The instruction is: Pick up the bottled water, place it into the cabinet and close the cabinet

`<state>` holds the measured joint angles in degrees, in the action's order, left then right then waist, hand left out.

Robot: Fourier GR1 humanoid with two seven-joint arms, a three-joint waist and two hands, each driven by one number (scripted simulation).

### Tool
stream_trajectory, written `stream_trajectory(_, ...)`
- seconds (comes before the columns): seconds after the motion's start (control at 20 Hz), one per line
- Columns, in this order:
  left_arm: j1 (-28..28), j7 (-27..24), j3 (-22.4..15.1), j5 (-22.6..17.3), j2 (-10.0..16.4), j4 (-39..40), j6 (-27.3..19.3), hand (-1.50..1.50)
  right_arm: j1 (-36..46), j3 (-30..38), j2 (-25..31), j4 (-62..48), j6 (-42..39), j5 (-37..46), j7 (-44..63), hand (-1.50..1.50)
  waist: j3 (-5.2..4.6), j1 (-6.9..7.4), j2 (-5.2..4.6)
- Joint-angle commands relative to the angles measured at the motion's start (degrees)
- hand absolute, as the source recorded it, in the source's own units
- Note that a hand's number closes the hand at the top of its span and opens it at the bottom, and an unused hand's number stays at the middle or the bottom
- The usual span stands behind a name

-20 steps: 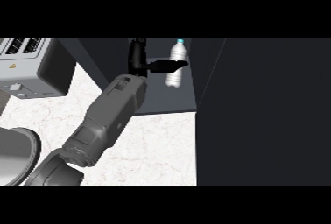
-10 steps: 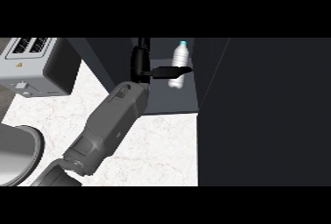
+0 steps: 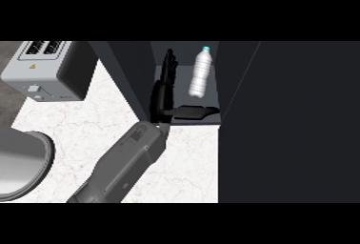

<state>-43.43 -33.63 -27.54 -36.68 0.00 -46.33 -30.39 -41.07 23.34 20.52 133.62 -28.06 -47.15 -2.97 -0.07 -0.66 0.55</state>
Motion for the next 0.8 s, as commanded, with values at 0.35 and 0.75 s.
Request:
stream_trajectory(0.35,23.33,-2.51,-11.15,1.52,0.95,-23.78,-5.37,-1.50,-3.59,1.68,-2.09,11.54,3.12,-0.75,4.21,-1.50,-0.02,0.60,-0.24)
stream_trajectory(0.75,35.54,-0.37,-19.17,3.93,9.94,-39.30,-1.83,1.50,-4.26,0.70,-0.95,9.14,-5.04,1.61,3.09,1.50,0.03,0.30,-0.17)
